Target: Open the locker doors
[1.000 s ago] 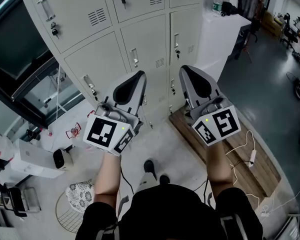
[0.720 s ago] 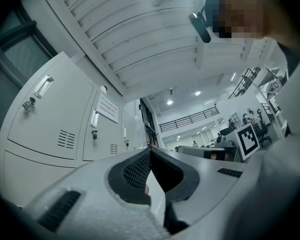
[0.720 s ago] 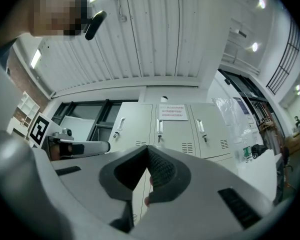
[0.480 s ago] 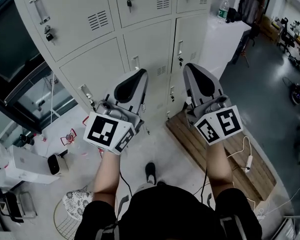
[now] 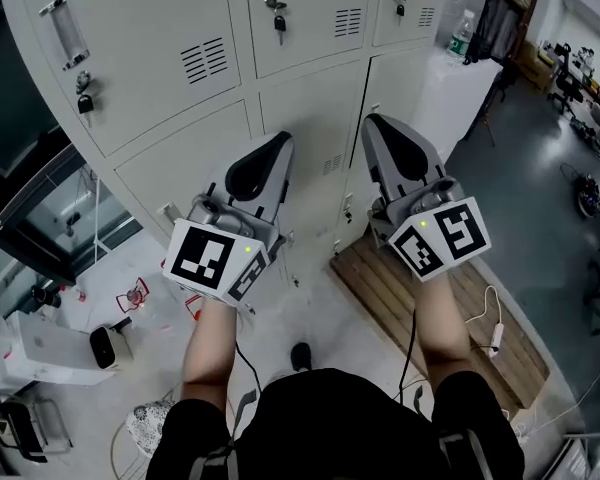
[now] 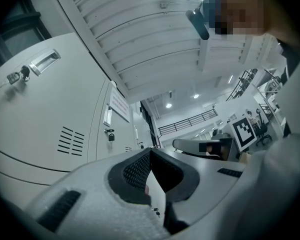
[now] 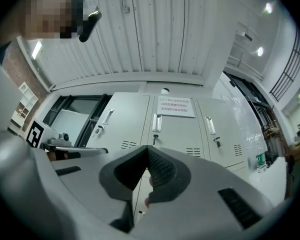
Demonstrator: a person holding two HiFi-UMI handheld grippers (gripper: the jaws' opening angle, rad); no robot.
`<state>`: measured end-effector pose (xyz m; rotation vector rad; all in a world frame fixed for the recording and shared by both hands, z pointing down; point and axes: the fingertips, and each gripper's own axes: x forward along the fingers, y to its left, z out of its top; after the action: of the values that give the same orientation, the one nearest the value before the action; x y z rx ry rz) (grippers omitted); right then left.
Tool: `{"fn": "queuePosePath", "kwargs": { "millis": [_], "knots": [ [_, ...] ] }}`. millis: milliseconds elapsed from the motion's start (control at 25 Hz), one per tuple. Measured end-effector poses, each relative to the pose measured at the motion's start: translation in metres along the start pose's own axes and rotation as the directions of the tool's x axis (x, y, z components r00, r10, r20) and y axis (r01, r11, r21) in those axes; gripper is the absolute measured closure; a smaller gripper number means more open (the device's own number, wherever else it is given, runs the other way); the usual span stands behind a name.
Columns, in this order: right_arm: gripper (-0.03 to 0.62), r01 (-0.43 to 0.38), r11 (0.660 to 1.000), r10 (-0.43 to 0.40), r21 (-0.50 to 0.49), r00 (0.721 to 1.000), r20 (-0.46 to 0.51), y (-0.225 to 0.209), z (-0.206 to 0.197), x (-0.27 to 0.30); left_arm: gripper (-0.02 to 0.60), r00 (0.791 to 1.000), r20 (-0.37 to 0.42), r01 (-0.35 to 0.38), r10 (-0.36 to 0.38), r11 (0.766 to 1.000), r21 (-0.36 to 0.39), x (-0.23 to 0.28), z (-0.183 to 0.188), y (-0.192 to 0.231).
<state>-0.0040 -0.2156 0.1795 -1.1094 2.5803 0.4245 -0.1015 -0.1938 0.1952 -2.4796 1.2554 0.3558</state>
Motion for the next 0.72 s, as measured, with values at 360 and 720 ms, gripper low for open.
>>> {"fn": "queuePosePath", "kwargs": {
  "millis": [360,720],
  "knots": [
    [0.589,-0.014,0.998,0.013,-0.061,1.0,-0.011,-0.002,0.002,0.07,0.566,0.998,0.044,0.038,-0.039,0.999,0.024,0.017,-0.001,0.044],
    [0.589,0.011,0.995,-0.009,-0.095,1.0,0.024,-0.009,0.023,0.115,0.566,0.996,0.055,0.075,-0.076,0.997,0.027,0.025,-0.002,0.067]
  ]
}}
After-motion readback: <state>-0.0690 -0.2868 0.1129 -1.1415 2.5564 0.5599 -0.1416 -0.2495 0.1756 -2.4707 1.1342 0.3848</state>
